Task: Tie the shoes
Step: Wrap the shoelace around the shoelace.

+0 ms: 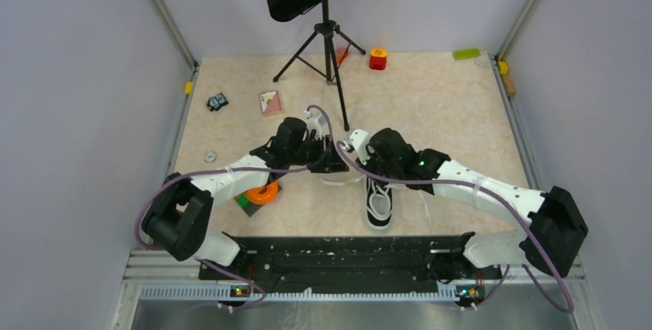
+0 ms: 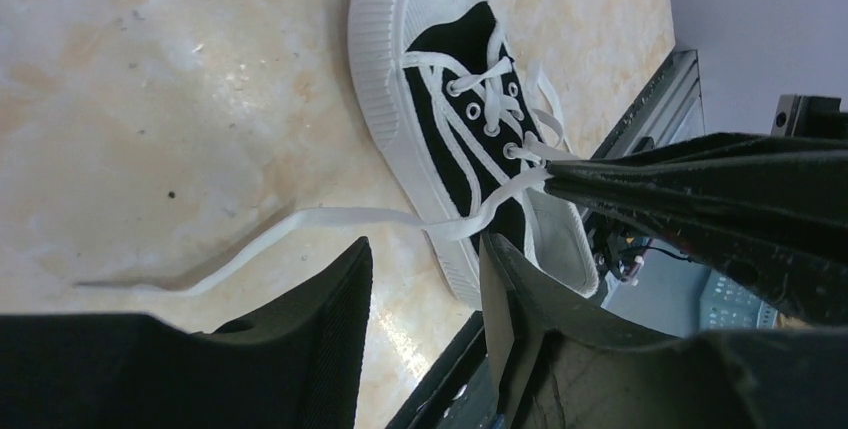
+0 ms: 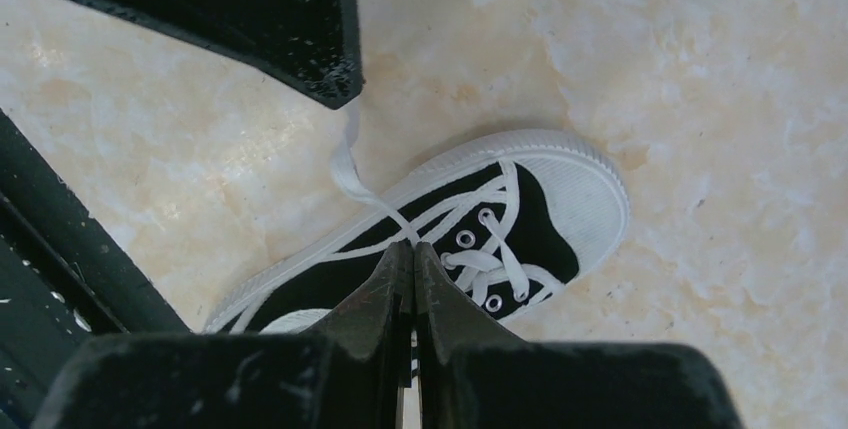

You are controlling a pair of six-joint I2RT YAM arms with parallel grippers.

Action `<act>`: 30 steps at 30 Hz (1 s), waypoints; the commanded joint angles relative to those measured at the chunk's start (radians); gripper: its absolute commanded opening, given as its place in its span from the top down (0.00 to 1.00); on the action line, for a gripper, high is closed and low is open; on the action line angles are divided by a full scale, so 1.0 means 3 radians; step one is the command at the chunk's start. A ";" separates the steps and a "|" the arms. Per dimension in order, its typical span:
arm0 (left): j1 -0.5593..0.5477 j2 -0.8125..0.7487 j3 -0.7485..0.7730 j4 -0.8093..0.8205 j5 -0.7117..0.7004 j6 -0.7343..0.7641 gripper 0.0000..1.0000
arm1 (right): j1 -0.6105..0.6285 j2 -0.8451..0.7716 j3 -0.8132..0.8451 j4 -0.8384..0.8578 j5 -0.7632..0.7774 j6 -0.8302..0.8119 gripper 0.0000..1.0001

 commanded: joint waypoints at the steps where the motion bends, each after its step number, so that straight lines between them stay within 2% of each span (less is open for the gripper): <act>1: -0.0117 0.0128 0.0167 0.0324 0.0112 0.0169 0.52 | -0.0188 -0.0285 -0.0142 0.0308 -0.0268 0.0406 1.00; 13: -0.0352 0.0523 0.0461 0.0415 0.0289 0.0175 0.55 | -0.0445 -0.0640 -0.0494 0.0551 -0.0346 0.1014 1.00; 22: -0.0553 0.0572 0.0592 0.0135 0.0184 0.0424 0.58 | -0.0596 -0.0646 -0.0477 0.0506 -0.0409 0.1154 1.00; 30: -0.0627 0.0698 0.0697 0.0104 0.0121 0.0452 0.60 | -0.0641 -0.0634 -0.0470 0.0463 -0.0464 0.1192 1.00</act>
